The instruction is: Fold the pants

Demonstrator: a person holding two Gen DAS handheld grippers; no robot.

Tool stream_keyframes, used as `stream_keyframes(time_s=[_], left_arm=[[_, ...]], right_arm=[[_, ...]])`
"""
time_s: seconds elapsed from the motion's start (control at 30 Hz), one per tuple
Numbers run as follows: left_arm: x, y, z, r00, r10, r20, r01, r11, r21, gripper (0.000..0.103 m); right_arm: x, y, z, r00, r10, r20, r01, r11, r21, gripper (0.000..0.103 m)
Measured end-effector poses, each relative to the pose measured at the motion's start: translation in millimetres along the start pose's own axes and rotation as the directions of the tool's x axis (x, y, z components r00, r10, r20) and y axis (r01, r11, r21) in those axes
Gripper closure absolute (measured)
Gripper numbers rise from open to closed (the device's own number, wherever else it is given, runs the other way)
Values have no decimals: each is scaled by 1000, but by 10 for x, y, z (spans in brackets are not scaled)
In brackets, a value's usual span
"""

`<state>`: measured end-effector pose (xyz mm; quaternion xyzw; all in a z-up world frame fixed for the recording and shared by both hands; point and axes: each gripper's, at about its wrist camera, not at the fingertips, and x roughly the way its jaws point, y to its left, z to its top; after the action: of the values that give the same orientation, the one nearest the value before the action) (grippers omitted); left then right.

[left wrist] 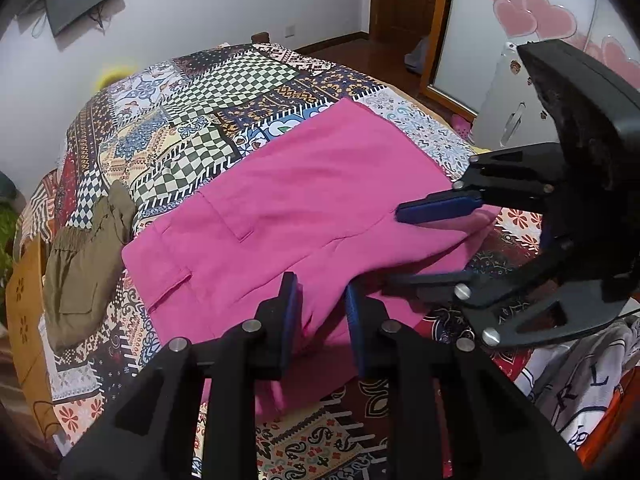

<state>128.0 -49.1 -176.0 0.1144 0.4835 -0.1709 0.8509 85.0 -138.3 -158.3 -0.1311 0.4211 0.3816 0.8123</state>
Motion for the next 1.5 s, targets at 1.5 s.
stream_keyframes(time_s=[1.5], left_arm=[[38,-220,-206,998,-38,-39,38,999,-10,91]], right_arm=[[-153,45,-152,998,41,47,-42,999,16,97]])
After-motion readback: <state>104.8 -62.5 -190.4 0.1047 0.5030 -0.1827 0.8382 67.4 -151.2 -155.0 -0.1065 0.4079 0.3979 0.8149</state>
